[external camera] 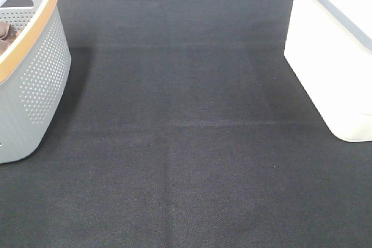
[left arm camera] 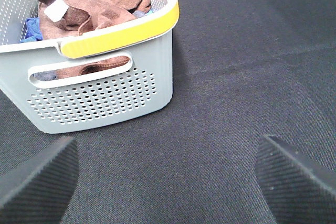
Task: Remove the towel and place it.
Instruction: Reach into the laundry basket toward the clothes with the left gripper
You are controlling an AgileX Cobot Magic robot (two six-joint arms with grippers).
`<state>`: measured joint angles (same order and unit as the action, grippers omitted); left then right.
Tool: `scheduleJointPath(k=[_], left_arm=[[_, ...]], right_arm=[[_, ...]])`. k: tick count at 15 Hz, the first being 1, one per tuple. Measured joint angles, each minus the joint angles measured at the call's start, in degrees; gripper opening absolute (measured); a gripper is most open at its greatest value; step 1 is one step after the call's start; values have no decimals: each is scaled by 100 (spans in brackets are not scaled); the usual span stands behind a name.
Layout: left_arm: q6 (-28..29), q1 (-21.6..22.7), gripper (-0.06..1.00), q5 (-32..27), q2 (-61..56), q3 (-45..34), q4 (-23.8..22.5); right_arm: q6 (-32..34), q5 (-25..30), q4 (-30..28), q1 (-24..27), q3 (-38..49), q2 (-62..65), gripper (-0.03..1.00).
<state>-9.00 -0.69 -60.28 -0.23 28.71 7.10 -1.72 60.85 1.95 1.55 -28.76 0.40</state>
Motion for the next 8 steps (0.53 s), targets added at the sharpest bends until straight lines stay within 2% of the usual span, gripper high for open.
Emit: scheduleJointPath(k=[8], left_arm=[[0, 0, 87, 11, 0, 11, 0]], right_arm=[[0, 0, 0, 0, 0, 0, 59]])
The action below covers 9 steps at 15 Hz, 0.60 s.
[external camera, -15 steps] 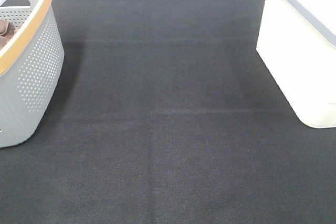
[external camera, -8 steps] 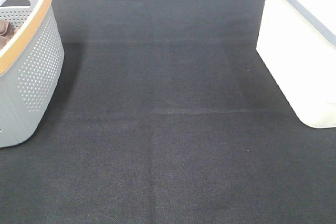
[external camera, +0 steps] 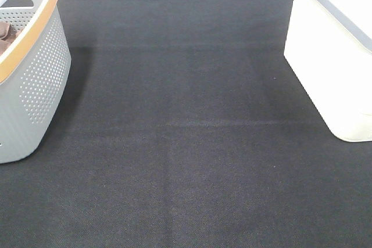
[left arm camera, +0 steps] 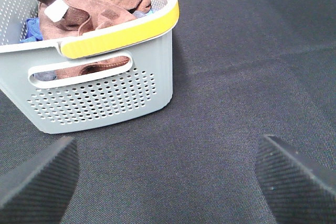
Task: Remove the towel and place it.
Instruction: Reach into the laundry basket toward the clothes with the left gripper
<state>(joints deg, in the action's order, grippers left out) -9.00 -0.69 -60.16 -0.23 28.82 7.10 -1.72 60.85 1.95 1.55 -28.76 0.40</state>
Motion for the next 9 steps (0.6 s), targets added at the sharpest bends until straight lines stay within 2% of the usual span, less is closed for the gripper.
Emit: scheduleJointPath(k=[2, 3, 5, 6, 7, 9], left_arm=[[0, 0, 87, 275, 63, 63, 6], [0, 0, 87, 636, 223, 92, 34], [183, 0, 87, 1513, 722, 97, 178], [332, 0, 87, 2326, 1278, 97, 281], [401, 0, 87, 2888, 1696, 109, 304], [435, 0, 87, 3535, 2532, 350, 309]], right_arm=[[0, 0, 0, 0, 0, 0, 59], [0, 0, 0, 0, 0, 0, 59], [0, 0, 0, 0, 0, 0, 59], [0, 0, 0, 0, 0, 0, 59], [0, 0, 0, 0, 0, 0, 59], [0, 0, 0, 0, 0, 0, 59]])
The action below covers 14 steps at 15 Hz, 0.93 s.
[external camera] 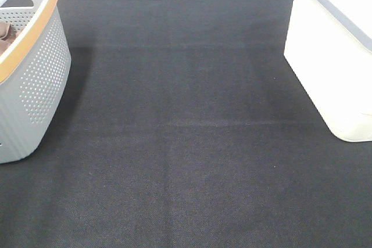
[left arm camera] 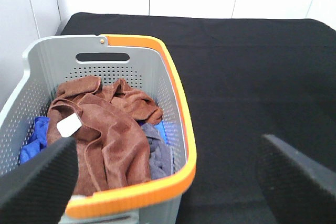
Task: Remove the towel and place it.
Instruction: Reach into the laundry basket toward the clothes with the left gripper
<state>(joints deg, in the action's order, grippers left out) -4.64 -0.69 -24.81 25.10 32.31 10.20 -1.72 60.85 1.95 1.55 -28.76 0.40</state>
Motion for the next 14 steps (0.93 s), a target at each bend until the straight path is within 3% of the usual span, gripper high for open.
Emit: scheduleJointPath(k=[4, 9, 14], left_arm=[[189, 0, 85, -11, 1409, 773, 86], [275, 0, 80, -1398, 3701, 2504, 97], [607, 304, 80, -1856, 5317, 3168, -57]], right_arm=[[0, 0, 0, 0, 0, 0, 59], [0, 0, 0, 0, 0, 0, 59], [0, 0, 0, 0, 0, 0, 59]])
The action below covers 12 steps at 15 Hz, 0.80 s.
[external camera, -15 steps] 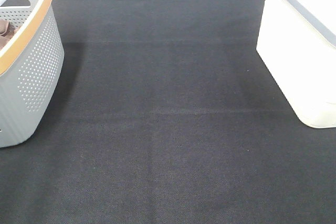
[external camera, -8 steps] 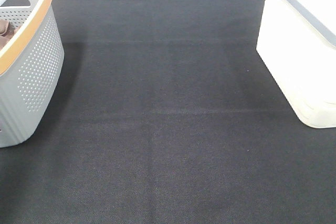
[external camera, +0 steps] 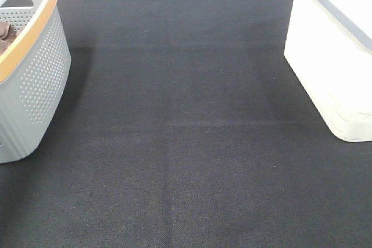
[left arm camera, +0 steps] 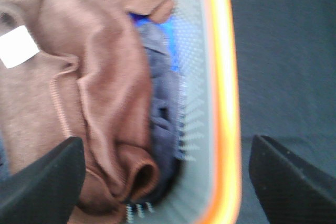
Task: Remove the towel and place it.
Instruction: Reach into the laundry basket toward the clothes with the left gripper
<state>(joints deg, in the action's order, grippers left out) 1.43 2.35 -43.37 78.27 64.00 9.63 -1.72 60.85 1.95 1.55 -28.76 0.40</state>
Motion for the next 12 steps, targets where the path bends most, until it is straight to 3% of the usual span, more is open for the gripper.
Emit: scheduleJointPath(k=[8, 12], left_arm=[[201, 1112, 80, -1049, 1163, 1541, 0], [441, 1461, 80, -1106, 1862, 1965, 0]], right_arm=[[0, 0, 0, 0, 0, 0, 59], [0, 0, 0, 0, 0, 0, 59]])
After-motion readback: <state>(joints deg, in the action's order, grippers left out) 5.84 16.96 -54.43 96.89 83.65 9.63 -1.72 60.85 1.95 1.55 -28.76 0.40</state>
